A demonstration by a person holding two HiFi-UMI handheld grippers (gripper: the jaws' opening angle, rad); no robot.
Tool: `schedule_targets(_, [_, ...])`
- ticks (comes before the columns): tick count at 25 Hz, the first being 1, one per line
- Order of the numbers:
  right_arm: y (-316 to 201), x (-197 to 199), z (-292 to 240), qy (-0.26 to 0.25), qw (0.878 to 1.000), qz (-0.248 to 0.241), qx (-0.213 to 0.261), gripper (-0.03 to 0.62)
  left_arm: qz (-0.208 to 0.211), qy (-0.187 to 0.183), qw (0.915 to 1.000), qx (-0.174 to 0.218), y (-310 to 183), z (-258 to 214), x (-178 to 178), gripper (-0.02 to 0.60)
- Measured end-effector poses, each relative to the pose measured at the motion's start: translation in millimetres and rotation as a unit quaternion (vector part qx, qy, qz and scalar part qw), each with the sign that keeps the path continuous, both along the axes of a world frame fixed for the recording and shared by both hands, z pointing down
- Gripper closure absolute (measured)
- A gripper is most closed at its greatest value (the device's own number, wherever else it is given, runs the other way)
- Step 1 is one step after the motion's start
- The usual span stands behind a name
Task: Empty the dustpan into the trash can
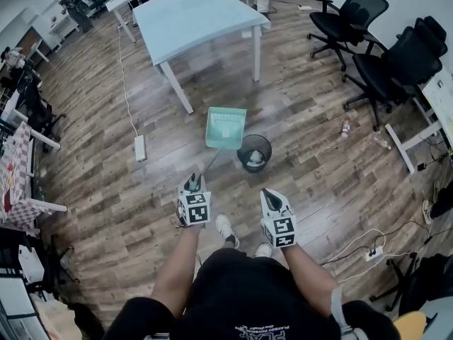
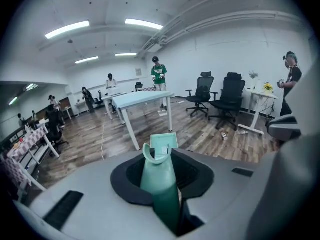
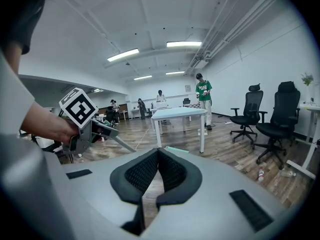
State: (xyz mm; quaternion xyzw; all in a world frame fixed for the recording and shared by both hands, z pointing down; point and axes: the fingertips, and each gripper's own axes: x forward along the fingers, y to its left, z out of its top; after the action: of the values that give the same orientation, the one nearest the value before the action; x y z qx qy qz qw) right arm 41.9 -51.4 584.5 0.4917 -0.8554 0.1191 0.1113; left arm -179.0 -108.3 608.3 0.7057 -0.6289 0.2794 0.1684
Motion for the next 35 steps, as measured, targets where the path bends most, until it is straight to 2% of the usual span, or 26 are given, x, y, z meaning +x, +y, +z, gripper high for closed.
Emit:
schedule_targets(10, [-24, -24, 13, 0.011, 1.000, -0.014, -0.019, 0.571, -0.062, 0.011, 0.9966, -0.053, -12, 44, -48, 0.486])
schedule_targets(15, [-37, -45, 26, 0.019, 0.999, -0.030, -0.036, 0.571, -0.078, 0.020, 0.9927, -0.090, -18, 80, -67, 0.486])
schedule_targets(23, [-66, -78, 41, 0.037, 0.997, -0.046, -0.050, 0.571, -0.079, 0.018, 0.9837, -0.161, -31, 142, -79, 0.486])
schedule_targets(35, [-101, -100, 61, 0.050, 0.995, -0.033, -0.079, 0.571, -0.075, 0.029, 0.9690, -0.233, -58, 204, -86, 0.486])
